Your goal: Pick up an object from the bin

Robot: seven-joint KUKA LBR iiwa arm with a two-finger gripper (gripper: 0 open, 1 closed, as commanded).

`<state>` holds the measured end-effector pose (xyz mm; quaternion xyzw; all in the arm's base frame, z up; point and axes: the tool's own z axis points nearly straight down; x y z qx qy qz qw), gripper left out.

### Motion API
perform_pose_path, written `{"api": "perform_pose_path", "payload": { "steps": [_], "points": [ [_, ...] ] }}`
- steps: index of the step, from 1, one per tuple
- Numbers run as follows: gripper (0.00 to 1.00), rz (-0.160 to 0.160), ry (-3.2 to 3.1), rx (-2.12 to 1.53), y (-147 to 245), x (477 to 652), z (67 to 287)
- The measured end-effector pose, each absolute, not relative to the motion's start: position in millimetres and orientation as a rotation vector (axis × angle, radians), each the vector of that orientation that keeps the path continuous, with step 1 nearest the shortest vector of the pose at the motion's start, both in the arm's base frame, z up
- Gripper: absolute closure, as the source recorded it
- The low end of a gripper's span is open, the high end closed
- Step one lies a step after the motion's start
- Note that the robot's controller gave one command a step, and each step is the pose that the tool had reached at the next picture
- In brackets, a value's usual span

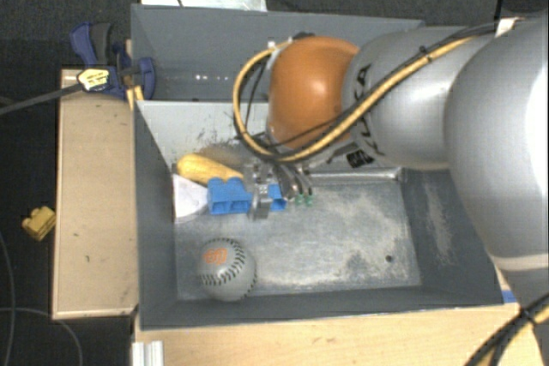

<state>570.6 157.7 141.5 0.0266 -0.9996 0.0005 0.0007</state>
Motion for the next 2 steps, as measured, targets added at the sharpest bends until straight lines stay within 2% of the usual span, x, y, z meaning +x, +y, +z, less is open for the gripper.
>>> {"api": "perform_pose_path", "payload": {
  "steps": [1, 2],
  "points": [
    [1.00, -0.005, -3.148, 0.135, 164.5, 573.4, 172.6],
    [1.00, -0.005, -3.149, 0.119, 162.7, 573.0, 168.4]
  ]
}}
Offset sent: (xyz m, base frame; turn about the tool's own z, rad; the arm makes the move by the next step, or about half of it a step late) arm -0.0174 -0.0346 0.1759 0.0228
